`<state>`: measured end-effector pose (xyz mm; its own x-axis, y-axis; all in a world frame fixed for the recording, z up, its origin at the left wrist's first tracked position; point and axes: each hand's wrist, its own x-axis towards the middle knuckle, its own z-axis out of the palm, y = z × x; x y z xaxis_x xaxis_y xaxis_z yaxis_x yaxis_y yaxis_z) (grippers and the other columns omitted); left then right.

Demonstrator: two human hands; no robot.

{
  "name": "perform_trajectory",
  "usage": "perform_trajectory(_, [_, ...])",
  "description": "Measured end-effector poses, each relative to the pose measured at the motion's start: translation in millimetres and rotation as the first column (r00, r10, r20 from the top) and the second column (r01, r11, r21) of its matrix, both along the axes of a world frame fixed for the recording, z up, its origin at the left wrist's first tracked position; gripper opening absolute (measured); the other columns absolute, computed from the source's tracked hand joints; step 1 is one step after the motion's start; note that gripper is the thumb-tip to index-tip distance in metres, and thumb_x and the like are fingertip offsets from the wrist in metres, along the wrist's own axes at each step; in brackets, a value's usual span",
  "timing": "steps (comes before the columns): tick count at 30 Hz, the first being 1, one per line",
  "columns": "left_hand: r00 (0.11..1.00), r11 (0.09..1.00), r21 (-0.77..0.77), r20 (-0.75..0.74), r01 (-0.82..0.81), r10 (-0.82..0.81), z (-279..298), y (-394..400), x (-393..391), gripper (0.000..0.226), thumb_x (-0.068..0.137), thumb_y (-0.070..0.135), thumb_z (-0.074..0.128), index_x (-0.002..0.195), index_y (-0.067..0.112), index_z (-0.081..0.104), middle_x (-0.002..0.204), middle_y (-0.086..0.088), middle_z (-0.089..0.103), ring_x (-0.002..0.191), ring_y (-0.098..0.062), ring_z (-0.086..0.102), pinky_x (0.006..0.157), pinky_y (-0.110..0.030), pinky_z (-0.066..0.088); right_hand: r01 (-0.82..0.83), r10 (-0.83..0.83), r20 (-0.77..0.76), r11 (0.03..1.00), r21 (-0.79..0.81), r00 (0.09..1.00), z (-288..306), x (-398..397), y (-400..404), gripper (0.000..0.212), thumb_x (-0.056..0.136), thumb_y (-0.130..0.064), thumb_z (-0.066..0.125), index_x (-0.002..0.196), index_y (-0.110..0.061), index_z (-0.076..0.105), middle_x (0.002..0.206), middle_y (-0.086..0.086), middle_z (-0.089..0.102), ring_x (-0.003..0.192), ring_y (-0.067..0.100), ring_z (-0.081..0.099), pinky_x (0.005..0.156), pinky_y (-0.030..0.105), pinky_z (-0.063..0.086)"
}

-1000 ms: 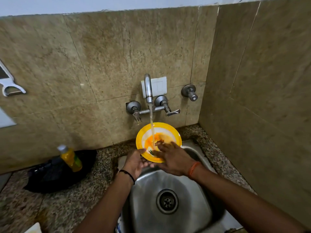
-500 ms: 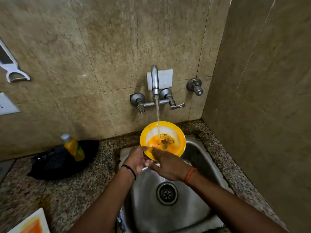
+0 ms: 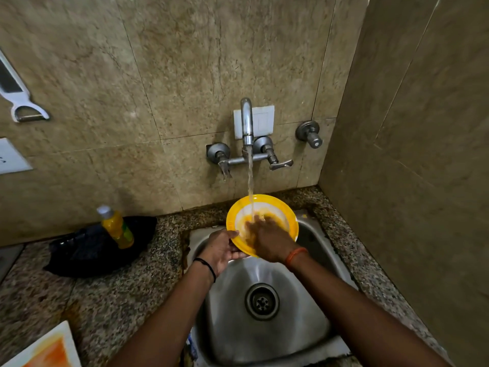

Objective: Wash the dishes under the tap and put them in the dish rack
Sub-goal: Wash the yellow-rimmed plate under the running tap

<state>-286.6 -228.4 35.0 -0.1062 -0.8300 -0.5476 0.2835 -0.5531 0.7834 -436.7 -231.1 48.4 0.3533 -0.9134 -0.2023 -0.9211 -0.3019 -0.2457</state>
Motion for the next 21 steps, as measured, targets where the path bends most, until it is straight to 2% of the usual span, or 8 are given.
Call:
perform_trajectory(3, [1.0,1.0,-0.001,-0.012,-0.018,0.018,-2.5,-1.5,3.4,0.029,0.096,0.005,0.042,0.122,-0.003,0.051,0.097,-0.022,0.064,0.079,-0.031,0.063,0.077,-0.049,0.052,-0.044,0.014,0.225,0.991,0.13,0.974,5.3,7.7,6.8,0.039,0.098,-0.016,0.045,0.136,-0.015,0.054,0.143,0.01,0.051,0.132,0.029,0.046,0.11,0.034,0.035])
perform_trajectory(7, [0.999,0.999,-0.003,-0.035,-0.04,0.04,-5.2,-2.7,7.4,0.026,0.096,0.007,0.045,0.12,0.0,0.051,0.091,-0.019,0.066,0.08,-0.031,0.064,0.075,-0.048,0.053,0.091,-0.091,-0.006,0.993,-0.073,0.996,7.6,-3.3,-0.3,0.046,0.098,-0.025,0.046,0.143,-0.015,0.043,0.154,0.012,0.033,0.141,0.029,0.033,0.116,0.039,0.027])
perform_trajectory(11, [0.998,0.998,-0.012,-0.011,-0.067,0.067,-10.5,0.6,10.7,0.027,0.095,0.008,0.045,0.12,-0.002,0.053,0.083,-0.016,0.069,0.074,-0.029,0.067,0.067,-0.044,0.056,-0.083,0.062,0.205,0.992,0.097,0.977,5.0,8.5,18.9,0.042,0.095,-0.014,0.044,0.135,-0.021,0.055,0.141,0.007,0.054,0.129,0.027,0.049,0.107,0.038,0.04])
perform_trajectory(13, [0.997,0.997,-0.006,-0.018,-0.081,0.081,-13.5,0.8,13.1,0.028,0.097,0.009,0.044,0.122,-0.001,0.051,0.09,-0.018,0.066,0.081,-0.031,0.064,0.077,-0.047,0.053,0.07,-0.067,0.051,0.995,-0.066,0.996,7.2,-2.4,13.8,0.043,0.093,-0.02,0.047,0.136,-0.023,0.053,0.141,0.006,0.053,0.128,0.027,0.05,0.106,0.036,0.039])
perform_trajectory(15, [0.997,0.997,-0.009,-0.003,-0.075,0.075,-13.0,1.7,12.7,0.027,0.097,0.01,0.045,0.122,0.0,0.051,0.092,-0.019,0.065,0.082,-0.032,0.064,0.079,-0.049,0.053,0.068,-0.073,-0.035,0.99,-0.127,0.997,4.7,-2.9,14.0,0.044,0.094,-0.02,0.047,0.138,-0.019,0.049,0.142,0.009,0.049,0.128,0.029,0.048,0.106,0.038,0.036])
perform_trajectory(18, [0.997,0.997,-0.004,0.024,-0.078,0.078,-11.9,4.4,13.4,0.028,0.096,0.009,0.046,0.122,0.0,0.051,0.091,-0.018,0.066,0.078,-0.031,0.065,0.067,-0.045,0.054,-0.136,0.126,0.189,0.99,0.041,0.974,-0.2,3.5,28.4,0.035,0.099,-0.023,0.044,0.129,-0.015,0.06,0.137,0.009,0.055,0.127,0.029,0.049,0.103,0.035,0.037])
perform_trajectory(19, [0.996,0.996,0.002,0.017,-0.085,0.084,-13.5,4.5,14.6,0.029,0.095,0.009,0.046,0.123,0.0,0.05,0.091,-0.018,0.065,0.079,-0.031,0.064,0.068,-0.045,0.054,-0.12,0.117,0.171,0.993,0.009,0.978,-0.2,-1.0,30.2,0.035,0.1,-0.027,0.042,0.128,-0.016,0.06,0.136,0.009,0.056,0.126,0.028,0.05,0.1,0.034,0.038])
perform_trajectory(21, [0.996,0.995,0.014,-0.002,-0.094,0.094,-15.5,4.5,16.4,0.029,0.095,0.009,0.047,0.123,0.0,0.049,0.093,-0.018,0.065,0.082,-0.032,0.064,0.07,-0.045,0.053,0.014,-0.028,-0.081,0.986,-0.165,0.996,2.0,-14.0,28.9,0.04,0.101,-0.037,0.035,0.129,-0.018,0.056,0.135,0.008,0.054,0.124,0.029,0.049,0.102,0.037,0.036])
